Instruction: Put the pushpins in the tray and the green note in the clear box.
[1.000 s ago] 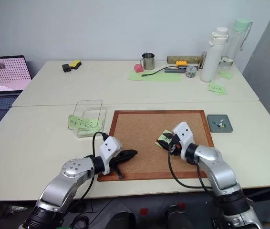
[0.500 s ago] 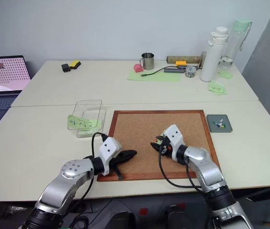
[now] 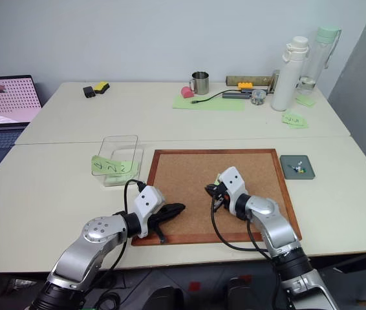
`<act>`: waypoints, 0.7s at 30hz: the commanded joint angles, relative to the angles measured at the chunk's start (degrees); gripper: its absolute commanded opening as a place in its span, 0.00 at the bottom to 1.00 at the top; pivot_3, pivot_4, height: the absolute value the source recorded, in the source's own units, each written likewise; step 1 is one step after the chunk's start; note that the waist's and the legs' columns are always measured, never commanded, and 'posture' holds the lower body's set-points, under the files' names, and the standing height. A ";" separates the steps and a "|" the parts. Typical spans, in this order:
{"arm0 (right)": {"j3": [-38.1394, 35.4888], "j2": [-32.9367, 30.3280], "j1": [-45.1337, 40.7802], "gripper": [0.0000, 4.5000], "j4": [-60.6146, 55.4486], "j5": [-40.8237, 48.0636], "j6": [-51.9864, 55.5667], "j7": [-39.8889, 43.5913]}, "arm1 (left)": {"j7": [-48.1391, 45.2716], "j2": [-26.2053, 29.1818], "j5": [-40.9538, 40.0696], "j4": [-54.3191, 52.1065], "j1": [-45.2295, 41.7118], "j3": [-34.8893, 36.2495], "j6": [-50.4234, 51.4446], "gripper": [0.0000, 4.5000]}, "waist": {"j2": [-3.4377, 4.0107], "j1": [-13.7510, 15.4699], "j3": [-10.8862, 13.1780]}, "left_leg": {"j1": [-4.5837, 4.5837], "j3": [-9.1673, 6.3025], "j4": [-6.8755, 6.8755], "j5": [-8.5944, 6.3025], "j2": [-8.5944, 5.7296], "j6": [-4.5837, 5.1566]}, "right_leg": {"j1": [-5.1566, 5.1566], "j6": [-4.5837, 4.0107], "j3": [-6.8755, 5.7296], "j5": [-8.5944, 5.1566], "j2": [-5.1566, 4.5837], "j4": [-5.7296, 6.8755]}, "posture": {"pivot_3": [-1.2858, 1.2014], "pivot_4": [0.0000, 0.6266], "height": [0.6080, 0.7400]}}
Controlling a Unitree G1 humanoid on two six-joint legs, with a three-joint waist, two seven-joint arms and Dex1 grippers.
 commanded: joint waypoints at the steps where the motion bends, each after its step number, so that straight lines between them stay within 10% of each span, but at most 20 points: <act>1: -1.38 0.07 0.63 0.00 -1.58 1.05 0.96 0.01 | -0.19 1.23 1.29 1.83 2.27 -1.67 3.52 0.00 | 0.00 0.02 0.00 | 0.00 0.00 0.00 0.00 0.00 0.00 | 0.00 0.00 0.00 0.00 0.00 0.00 | 0.52 0.24 1.00; 21: -14.38 3.22 0.13 0.00 -18.35 22.80 18.16 -3.00 | -0.16 -0.25 -0.94 1.69 0.35 -0.21 5.26 0.00 | 0.00 0.07 0.01 | -0.04 -0.05 -0.01 -0.01 0.02 -0.01 | -0.02 0.00 0.01 0.00 -0.02 -0.01 | 0.52 0.24 1.00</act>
